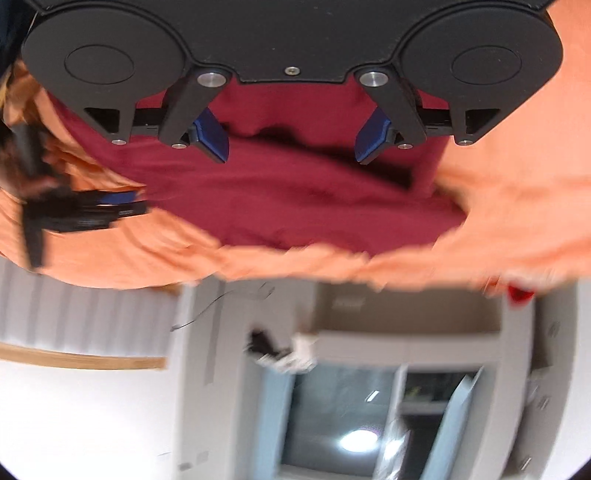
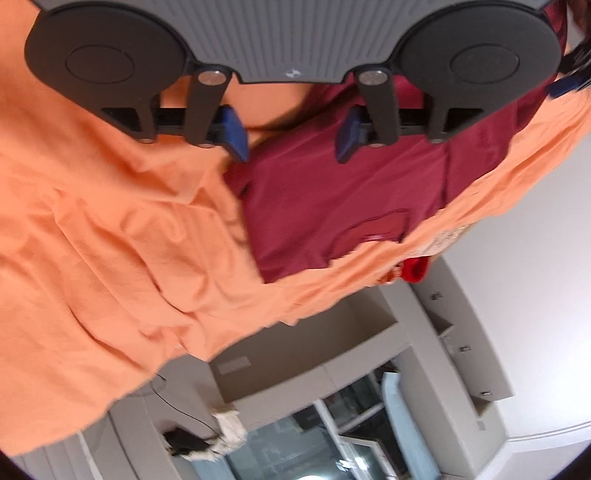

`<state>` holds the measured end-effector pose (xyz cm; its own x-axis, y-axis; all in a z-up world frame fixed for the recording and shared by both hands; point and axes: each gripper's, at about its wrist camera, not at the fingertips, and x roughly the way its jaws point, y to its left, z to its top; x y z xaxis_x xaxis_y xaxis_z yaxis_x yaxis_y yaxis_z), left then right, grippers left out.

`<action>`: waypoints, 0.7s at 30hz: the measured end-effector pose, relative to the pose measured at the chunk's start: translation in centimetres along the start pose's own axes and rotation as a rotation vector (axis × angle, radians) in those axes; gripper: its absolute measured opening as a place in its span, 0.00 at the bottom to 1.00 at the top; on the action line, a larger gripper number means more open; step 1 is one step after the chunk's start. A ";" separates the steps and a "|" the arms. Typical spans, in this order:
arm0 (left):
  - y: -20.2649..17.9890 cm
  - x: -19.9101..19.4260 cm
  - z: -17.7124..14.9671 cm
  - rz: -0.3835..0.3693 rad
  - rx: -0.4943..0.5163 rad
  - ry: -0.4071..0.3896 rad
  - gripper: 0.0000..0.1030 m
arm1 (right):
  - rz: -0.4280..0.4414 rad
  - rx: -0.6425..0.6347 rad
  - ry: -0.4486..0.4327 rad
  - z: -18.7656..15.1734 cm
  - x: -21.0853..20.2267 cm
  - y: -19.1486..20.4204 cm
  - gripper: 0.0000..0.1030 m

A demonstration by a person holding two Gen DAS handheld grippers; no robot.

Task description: Fold small clothes

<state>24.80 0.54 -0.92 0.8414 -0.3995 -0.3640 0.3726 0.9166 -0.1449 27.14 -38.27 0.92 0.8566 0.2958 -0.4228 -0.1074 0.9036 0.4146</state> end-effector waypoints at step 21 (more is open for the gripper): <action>7.0 -6.8 -1.8 0.249 -0.407 -0.046 0.99 | 0.014 -0.711 -0.138 -12.8 -10.9 10.7 1.00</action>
<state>20.94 9.69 -1.14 0.9053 -0.1592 -0.3939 -0.0181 0.9118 -0.4102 10.13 -27.83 -0.35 0.9038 0.3090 -0.2962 -0.3805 0.8969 -0.2254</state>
